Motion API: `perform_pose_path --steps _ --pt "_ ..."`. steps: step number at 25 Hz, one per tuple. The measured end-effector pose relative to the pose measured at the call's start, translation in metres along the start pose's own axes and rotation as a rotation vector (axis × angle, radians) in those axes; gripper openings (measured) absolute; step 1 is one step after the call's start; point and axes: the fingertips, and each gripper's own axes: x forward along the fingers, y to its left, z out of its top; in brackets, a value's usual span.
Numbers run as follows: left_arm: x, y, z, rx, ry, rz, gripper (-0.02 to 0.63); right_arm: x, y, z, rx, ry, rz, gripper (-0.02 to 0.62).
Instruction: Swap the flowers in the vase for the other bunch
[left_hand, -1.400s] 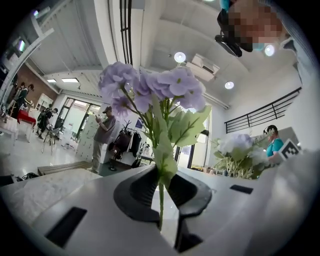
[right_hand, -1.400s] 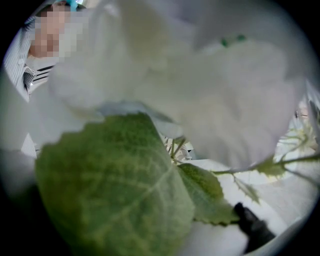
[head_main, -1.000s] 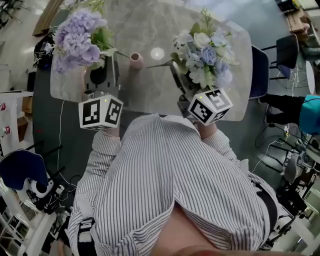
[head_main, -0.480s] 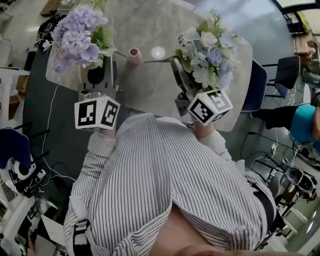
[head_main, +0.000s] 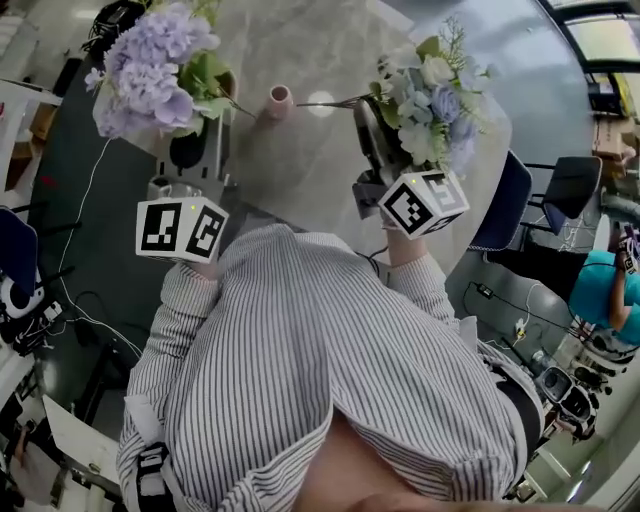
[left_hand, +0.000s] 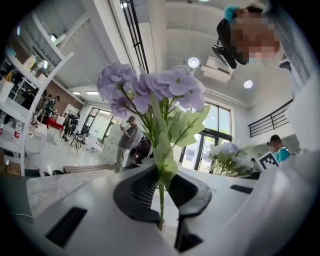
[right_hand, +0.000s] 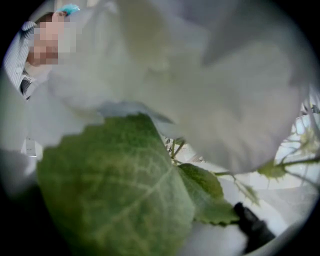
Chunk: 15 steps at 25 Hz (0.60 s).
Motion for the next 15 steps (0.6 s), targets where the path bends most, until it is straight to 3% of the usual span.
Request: perform_pose_path --steps 3,9,15 --pt "-0.019 0.008 -0.002 0.002 0.012 0.039 0.051 0.007 0.013 0.001 -0.017 0.004 0.029 0.031" --pt "-0.019 0.022 -0.022 -0.001 0.033 0.132 0.051 0.037 -0.005 -0.009 -0.047 0.031 0.084 0.031" --pt "-0.028 0.022 -0.018 0.008 0.011 0.191 0.051 0.047 -0.014 -0.007 -0.077 0.061 0.099 0.031"
